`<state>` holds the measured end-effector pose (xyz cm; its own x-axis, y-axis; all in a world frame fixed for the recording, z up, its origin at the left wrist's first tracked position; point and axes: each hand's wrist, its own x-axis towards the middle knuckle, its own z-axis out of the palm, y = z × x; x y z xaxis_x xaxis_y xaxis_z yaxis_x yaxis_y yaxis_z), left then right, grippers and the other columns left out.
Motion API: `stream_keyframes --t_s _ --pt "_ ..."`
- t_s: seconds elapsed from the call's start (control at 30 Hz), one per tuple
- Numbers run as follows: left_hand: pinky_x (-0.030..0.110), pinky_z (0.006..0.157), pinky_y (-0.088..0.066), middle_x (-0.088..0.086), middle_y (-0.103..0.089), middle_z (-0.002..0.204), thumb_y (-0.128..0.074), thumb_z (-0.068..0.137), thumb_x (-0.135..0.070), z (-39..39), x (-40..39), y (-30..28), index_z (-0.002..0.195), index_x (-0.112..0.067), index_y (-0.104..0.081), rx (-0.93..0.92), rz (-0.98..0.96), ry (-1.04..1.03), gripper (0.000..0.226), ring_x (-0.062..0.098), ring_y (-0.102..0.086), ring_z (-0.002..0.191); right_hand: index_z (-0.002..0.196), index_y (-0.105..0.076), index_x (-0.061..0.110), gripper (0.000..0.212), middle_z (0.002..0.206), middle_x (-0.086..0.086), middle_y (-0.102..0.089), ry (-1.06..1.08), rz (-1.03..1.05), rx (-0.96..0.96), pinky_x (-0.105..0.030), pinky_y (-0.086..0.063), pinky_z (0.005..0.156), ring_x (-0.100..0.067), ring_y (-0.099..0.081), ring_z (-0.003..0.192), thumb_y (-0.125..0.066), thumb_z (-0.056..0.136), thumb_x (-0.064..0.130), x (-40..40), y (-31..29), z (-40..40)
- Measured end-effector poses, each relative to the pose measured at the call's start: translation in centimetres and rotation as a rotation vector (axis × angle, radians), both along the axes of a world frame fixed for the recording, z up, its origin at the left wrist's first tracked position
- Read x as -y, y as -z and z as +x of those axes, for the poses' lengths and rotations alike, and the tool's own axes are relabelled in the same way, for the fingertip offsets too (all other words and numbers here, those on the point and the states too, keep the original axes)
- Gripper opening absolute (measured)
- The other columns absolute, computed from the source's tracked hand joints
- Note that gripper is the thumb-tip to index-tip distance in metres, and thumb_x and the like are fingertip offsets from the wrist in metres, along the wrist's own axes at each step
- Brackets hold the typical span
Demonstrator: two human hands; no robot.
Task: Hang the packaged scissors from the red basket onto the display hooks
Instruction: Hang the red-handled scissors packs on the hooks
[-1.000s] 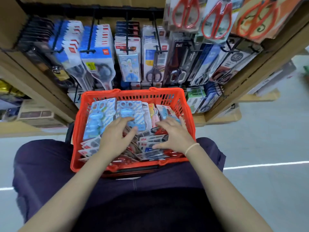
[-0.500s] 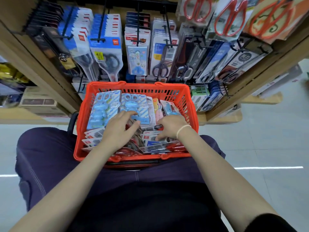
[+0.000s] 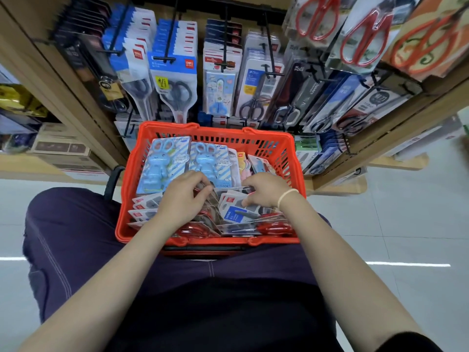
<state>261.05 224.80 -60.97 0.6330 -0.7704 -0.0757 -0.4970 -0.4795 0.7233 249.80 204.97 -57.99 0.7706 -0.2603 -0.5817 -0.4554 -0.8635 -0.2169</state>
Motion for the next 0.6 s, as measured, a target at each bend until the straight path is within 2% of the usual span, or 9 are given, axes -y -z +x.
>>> stream_keyframes --t_s 0.07,0.13,0.2,0.27,0.33,0.4,0.47,0.53,0.6 --pt "0.029 0.073 -0.039 -0.004 -0.061 0.089 -0.066 0.097 -0.017 -0.1 0.1 -0.2 0.089 -0.018 -0.066 0.006 -0.010 -0.033 0.007 0.014 -0.055 0.087 0.123 -0.065 0.011 0.049 0.113 -0.004 -0.067 0.057 0.015 0.044 -0.036 -0.051 0.080 -0.029 -0.060 0.108 -0.073 0.088 0.044 0.8 -0.3 -0.3" --pt "0.030 0.075 -0.039 -0.007 -0.056 0.087 -0.068 0.095 -0.016 -0.2 0.2 -0.3 0.086 -0.021 -0.063 0.020 -0.024 -0.059 0.011 0.013 -0.052 0.089 0.135 -0.061 0.018 0.055 0.128 -0.003 -0.065 0.113 0.041 0.083 -0.039 -0.051 0.092 -0.028 -0.058 0.118 -0.073 0.088 0.044 1.3 -0.6 -0.6" --pt "0.032 0.082 -0.042 -0.008 -0.054 0.091 -0.069 0.094 -0.015 -0.3 0.3 -0.3 0.093 -0.022 -0.062 0.030 -0.028 -0.078 0.010 0.011 -0.049 0.094 0.127 -0.065 0.023 0.047 0.118 0.000 -0.066 0.140 0.055 0.104 -0.038 -0.051 0.089 -0.027 -0.059 0.113 -0.074 0.087 0.045 1.8 -0.9 -0.7" --pt "0.031 0.090 -0.039 -0.008 -0.053 0.107 -0.069 0.093 -0.017 -0.2 0.4 -0.5 0.118 -0.020 -0.059 0.030 0.000 -0.078 0.027 0.008 -0.045 0.103 0.089 -0.062 0.025 0.023 0.092 0.006 -0.062 0.171 0.067 0.139 -0.037 -0.048 0.079 -0.023 -0.058 0.093 -0.077 0.085 0.042 2.4 -1.2 -1.1" --pt "0.032 0.092 -0.039 -0.007 -0.052 0.116 -0.069 0.094 -0.020 0.0 0.6 -0.5 0.138 -0.020 -0.051 0.031 0.030 -0.045 0.047 0.012 -0.045 0.110 0.068 -0.044 0.019 0.043 0.073 0.005 -0.050 0.241 0.142 0.207 -0.038 -0.039 0.068 -0.019 -0.049 0.074 -0.080 0.084 0.036 3.2 -2.2 -1.6" --pt "0.038 0.092 -0.043 -0.006 -0.058 0.106 -0.067 0.096 -0.022 -0.1 0.7 -0.7 0.137 -0.023 -0.054 0.019 0.040 -0.033 0.043 0.017 -0.051 0.107 0.068 -0.046 0.013 0.042 0.071 -0.001 -0.049 0.355 0.218 0.358 -0.036 -0.033 0.064 -0.018 -0.045 0.067 -0.082 0.083 0.030 4.0 -3.6 -2.0" --pt "0.043 0.093 -0.046 -0.006 -0.059 0.103 -0.065 0.097 -0.029 -0.1 0.9 -0.9 0.135 -0.025 -0.056 -0.031 0.028 -0.069 0.039 0.017 -0.054 0.102 0.085 -0.065 0.004 0.029 0.078 -0.005 -0.057 0.465 0.270 0.491 -0.034 -0.040 0.065 -0.015 -0.052 0.071 -0.081 0.083 0.027 4.8 -5.1 -2.4" --pt "0.040 0.094 -0.047 -0.006 -0.059 0.114 -0.068 0.095 -0.041 -0.1 1.2 -1.7 0.135 -0.027 -0.054 -0.126 -0.035 -0.134 0.045 0.015 -0.056 0.108 0.100 -0.072 0.006 0.024 0.079 0.000 -0.063 0.553 0.333 0.629 -0.028 -0.048 0.068 -0.005 -0.058 0.069 -0.080 0.085 0.023 5.2 -6.1 -2.5" --pt "0.034 0.098 -0.045 -0.008 -0.059 0.125 -0.072 0.091 -0.047 0.1 2.1 -3.0 0.136 -0.030 -0.051 -0.216 -0.117 -0.146 0.053 0.009 -0.055 0.117 0.097 -0.073 0.010 0.015 0.078 -0.001 -0.068 0.632 0.413 0.769 -0.024 -0.051 0.063 -0.001 -0.060 0.061 -0.079 0.087 0.019 5.1 -7.1 -2.4"
